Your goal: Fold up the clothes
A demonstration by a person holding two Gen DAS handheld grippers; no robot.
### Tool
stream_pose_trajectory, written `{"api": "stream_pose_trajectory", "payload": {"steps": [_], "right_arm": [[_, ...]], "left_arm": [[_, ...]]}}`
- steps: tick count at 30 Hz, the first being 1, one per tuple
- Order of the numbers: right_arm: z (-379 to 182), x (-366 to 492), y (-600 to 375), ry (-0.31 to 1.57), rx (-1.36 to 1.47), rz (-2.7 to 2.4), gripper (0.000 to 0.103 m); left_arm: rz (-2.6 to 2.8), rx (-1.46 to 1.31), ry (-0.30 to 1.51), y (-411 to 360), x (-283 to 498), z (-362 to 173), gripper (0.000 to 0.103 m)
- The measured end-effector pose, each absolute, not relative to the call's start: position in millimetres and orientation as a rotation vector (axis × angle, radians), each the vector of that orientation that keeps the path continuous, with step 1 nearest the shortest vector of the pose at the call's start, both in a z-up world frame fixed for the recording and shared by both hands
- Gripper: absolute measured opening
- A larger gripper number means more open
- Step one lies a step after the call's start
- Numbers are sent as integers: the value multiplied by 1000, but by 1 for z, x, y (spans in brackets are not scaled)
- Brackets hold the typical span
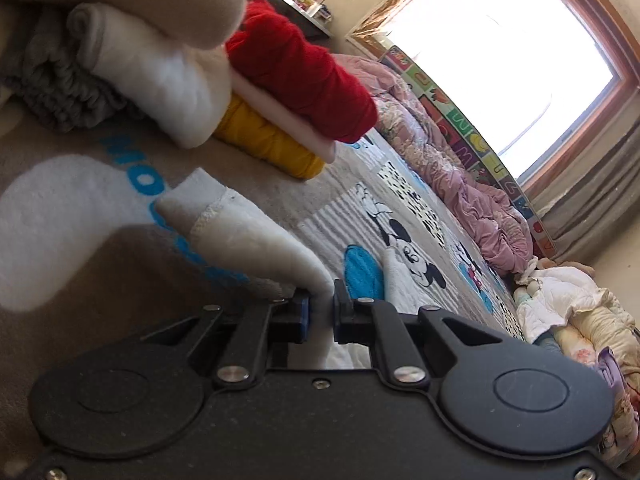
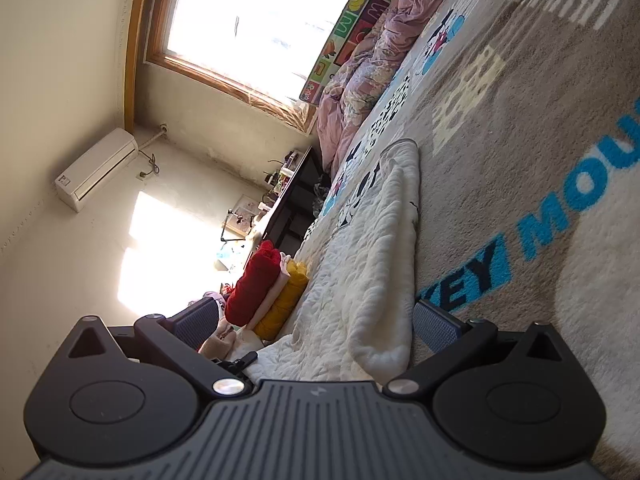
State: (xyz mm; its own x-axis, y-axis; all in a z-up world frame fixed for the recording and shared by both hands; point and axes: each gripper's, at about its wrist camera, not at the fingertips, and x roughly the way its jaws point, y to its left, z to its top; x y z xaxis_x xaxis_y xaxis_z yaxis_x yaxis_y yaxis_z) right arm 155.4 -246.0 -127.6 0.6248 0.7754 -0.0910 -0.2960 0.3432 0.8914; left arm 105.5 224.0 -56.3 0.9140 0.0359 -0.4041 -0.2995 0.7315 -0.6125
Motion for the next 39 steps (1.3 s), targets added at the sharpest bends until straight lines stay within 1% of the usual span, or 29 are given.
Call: {"api": "stream_pose_trajectory", "payload": {"steps": [10,17,25,31,39], "right_arm": [[-127,155,-245,577,979,769,103],[-127,155,-245,581,979,771,103],[-126,160,-242,581,937,744,103],[-116,168,-241,536,929,775,103],[-114,177,-240,513,914,773,103]], "left_arm": [[20,-453,306,152,118,-27,7],[-90,-290,289,97,126,-22,7],[-180,-118,307,39,135,-28,7],[-230,27,354,-1,142,-45,7],[-290,248,367,-48,140,-68,7]]}}
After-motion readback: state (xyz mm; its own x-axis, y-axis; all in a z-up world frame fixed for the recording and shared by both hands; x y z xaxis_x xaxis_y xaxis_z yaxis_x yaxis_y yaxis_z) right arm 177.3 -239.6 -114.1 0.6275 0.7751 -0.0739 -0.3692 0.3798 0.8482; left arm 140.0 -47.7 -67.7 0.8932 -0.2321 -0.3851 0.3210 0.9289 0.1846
